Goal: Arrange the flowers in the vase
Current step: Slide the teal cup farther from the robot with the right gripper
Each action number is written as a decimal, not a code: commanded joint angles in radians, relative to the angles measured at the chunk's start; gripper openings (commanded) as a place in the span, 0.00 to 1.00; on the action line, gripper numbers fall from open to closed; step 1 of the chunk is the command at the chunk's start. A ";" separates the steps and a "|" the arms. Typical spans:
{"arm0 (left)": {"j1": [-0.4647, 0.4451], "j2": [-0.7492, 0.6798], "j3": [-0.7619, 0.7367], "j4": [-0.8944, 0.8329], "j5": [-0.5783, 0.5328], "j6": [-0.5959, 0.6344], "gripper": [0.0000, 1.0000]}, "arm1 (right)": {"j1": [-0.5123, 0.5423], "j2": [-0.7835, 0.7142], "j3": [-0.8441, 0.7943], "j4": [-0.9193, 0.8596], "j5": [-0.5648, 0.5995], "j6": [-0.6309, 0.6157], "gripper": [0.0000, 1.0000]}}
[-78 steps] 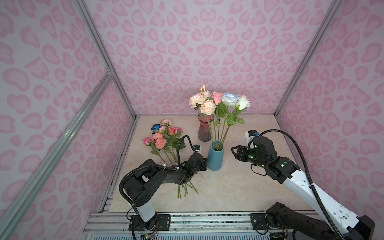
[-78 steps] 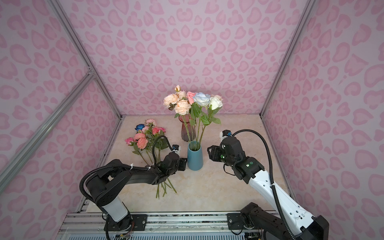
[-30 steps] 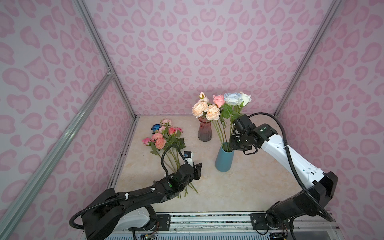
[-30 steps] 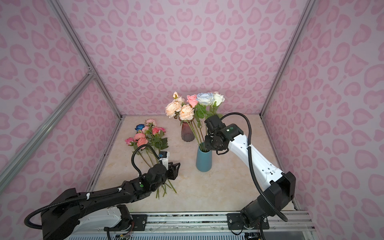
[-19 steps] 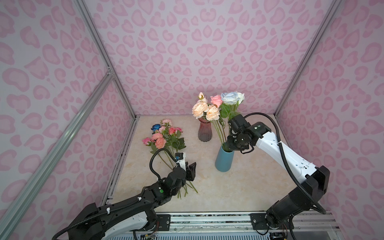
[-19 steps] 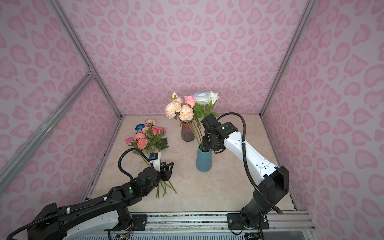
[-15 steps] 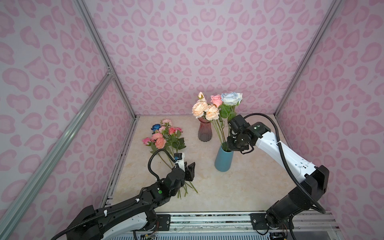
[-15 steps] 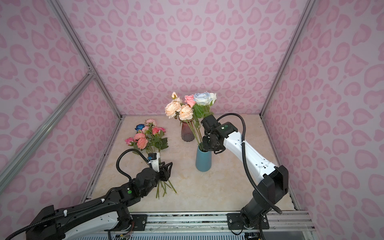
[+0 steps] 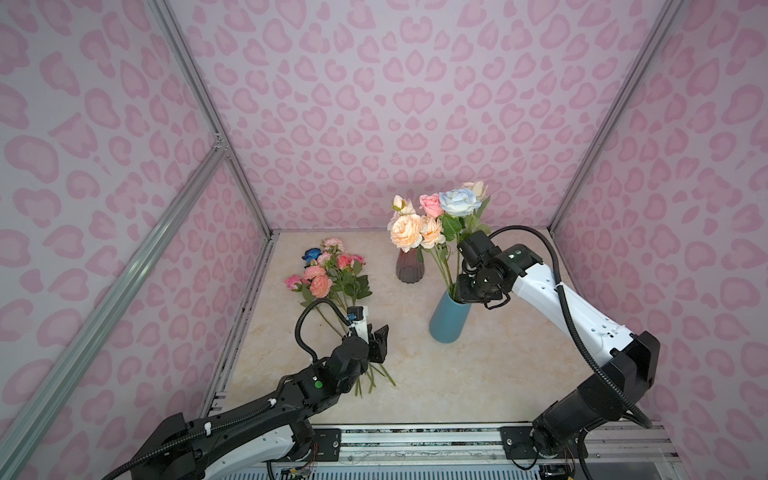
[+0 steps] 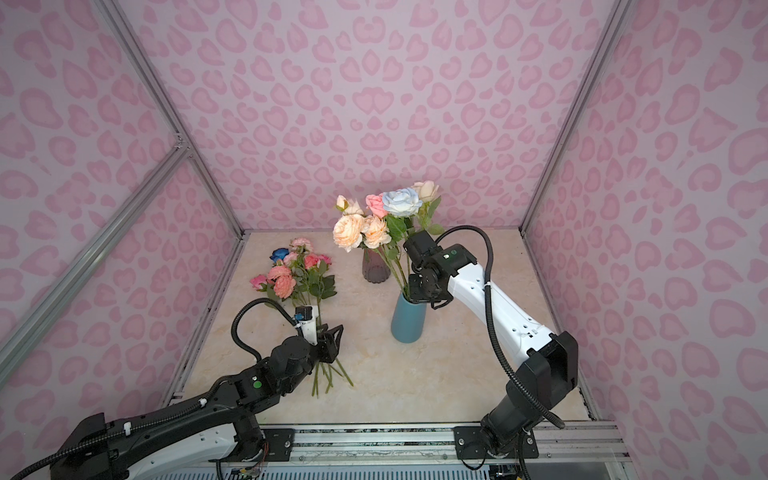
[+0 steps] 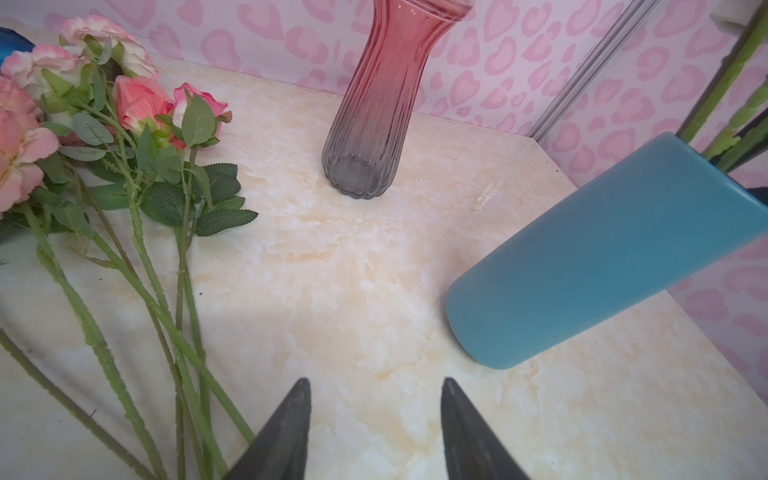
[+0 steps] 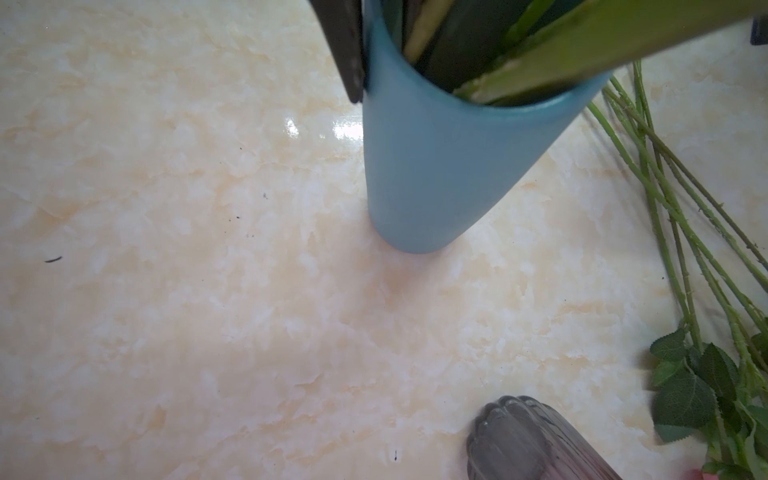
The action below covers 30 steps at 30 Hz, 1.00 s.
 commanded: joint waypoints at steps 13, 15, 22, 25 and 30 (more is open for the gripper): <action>0.001 -0.024 0.010 -0.030 -0.027 0.014 0.51 | -0.001 0.070 0.132 -0.031 0.044 -0.063 0.00; 0.001 -0.028 0.013 -0.038 -0.030 0.018 0.51 | -0.005 0.084 0.160 -0.034 0.052 -0.077 0.00; 0.002 -0.046 0.020 -0.061 -0.035 0.026 0.51 | -0.034 0.134 0.219 -0.048 0.115 -0.109 0.00; 0.002 -0.059 0.027 -0.076 -0.039 0.038 0.51 | -0.059 0.156 0.243 -0.043 0.136 -0.140 0.00; 0.001 -0.097 0.082 -0.179 -0.047 0.069 0.51 | -0.116 0.235 0.359 -0.076 0.124 -0.201 0.00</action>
